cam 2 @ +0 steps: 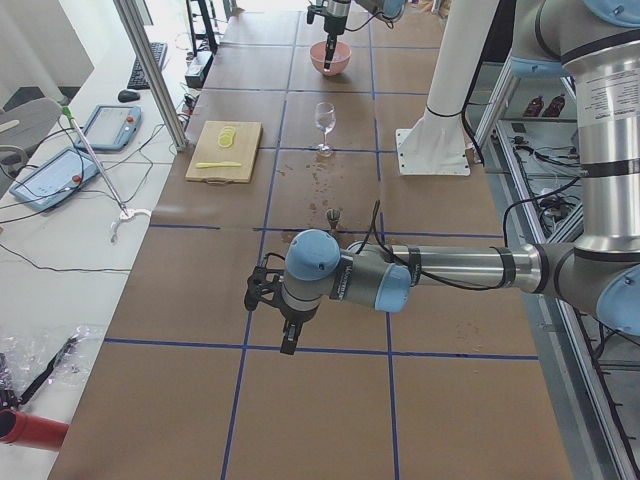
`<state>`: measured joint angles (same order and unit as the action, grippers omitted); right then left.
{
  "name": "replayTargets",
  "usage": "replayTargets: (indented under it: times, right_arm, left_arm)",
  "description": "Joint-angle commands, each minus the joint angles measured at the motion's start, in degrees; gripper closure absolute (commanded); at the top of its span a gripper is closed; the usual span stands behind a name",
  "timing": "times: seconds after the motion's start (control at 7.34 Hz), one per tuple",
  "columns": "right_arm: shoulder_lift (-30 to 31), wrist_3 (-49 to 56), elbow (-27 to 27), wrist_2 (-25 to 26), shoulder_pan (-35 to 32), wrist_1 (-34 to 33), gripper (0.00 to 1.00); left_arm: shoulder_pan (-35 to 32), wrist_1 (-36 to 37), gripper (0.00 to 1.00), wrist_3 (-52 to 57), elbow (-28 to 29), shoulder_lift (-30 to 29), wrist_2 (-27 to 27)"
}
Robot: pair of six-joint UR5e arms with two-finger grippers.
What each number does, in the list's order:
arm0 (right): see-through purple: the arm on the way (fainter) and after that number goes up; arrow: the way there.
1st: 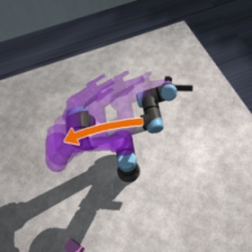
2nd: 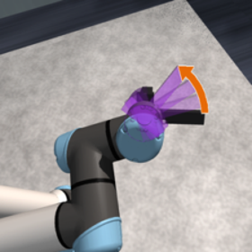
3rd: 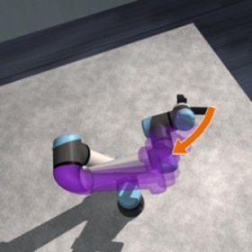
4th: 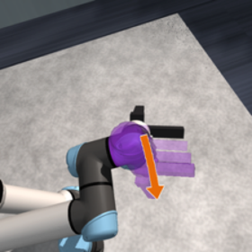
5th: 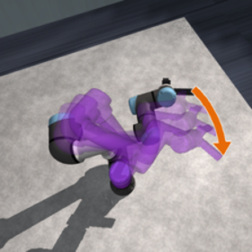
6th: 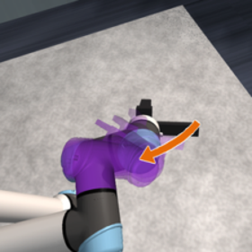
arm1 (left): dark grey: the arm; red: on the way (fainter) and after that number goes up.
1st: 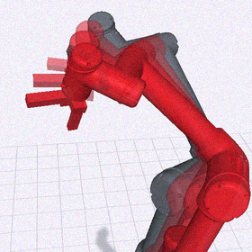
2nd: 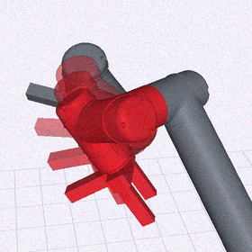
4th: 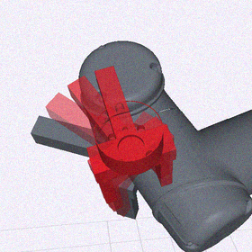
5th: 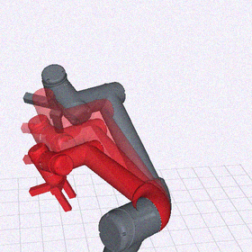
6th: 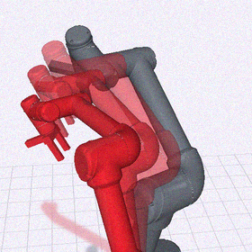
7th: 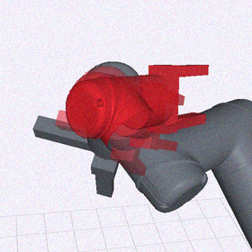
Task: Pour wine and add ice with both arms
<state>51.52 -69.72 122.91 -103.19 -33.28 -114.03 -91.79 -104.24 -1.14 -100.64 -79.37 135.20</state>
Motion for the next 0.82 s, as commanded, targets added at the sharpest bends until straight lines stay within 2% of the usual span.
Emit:
replayTargets:
  times: [0.0,0.14,0.68]
  right_arm:
    - [-11.22,-5.5,-10.72,6.05,5.4,-0.5,1.0]
    - [-13.0,-6.99,-12.94,8.24,6.99,-0.41,1.0]
    - [-13.02,-7.62,-14.8,10.99,9.55,-0.49,1.0]
  left_arm:
    - [0.03,0.0,0.0,0.0,-0.08,0.09,-0.03]
    - [-0.05,0.0,0.0,0.0,-0.08,0.09,-0.03]
    - [0.03,0.0,0.0,0.0,-0.08,0.27,-0.03]
